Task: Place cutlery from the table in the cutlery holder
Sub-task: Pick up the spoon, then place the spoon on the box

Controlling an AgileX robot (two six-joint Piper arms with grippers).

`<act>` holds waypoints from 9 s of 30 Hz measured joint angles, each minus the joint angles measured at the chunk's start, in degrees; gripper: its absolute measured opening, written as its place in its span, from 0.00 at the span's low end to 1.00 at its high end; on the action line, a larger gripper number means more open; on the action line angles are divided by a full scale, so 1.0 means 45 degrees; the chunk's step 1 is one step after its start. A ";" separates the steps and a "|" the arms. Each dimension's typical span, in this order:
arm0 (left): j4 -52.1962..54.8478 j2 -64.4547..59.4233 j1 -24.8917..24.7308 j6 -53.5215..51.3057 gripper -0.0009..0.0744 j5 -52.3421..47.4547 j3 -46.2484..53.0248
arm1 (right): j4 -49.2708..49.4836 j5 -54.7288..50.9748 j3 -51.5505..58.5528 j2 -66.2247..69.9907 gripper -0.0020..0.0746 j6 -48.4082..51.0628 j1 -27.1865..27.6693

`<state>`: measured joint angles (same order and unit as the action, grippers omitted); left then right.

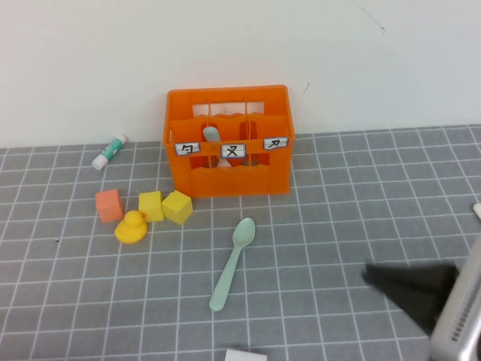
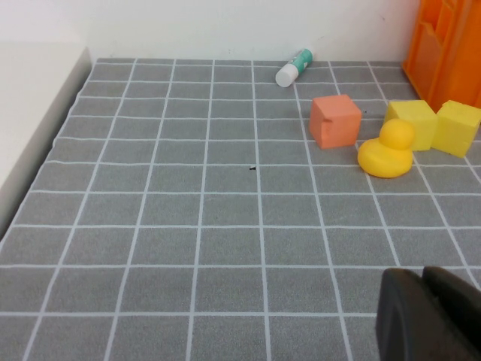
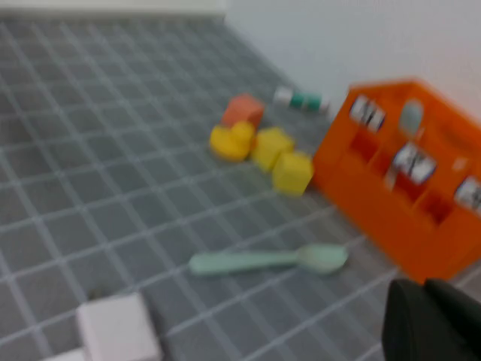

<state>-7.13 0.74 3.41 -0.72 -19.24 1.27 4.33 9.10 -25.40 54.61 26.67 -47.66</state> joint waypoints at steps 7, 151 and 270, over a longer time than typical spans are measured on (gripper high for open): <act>0.0000 0.0000 0.0000 0.0000 0.01 0.0000 0.0000 | 0.1986 -0.0405 0.1027 -0.0416 0.02 0.0407 0.0000; -0.6345 -1.3505 -0.0952 -0.8952 0.01 -0.8977 -1.4310 | -0.3217 -0.6476 0.5955 -1.2302 0.02 -0.6617 1.0479; -0.0289 -2.5437 -0.4994 0.2141 0.14 1.5591 -1.4775 | -0.3217 -0.6476 0.5955 -1.2302 0.02 -0.6617 1.0479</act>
<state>-8.43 -113.73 -19.06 8.92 50.92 -65.22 -10.15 -20.04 1.40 -0.75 -3.10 -0.51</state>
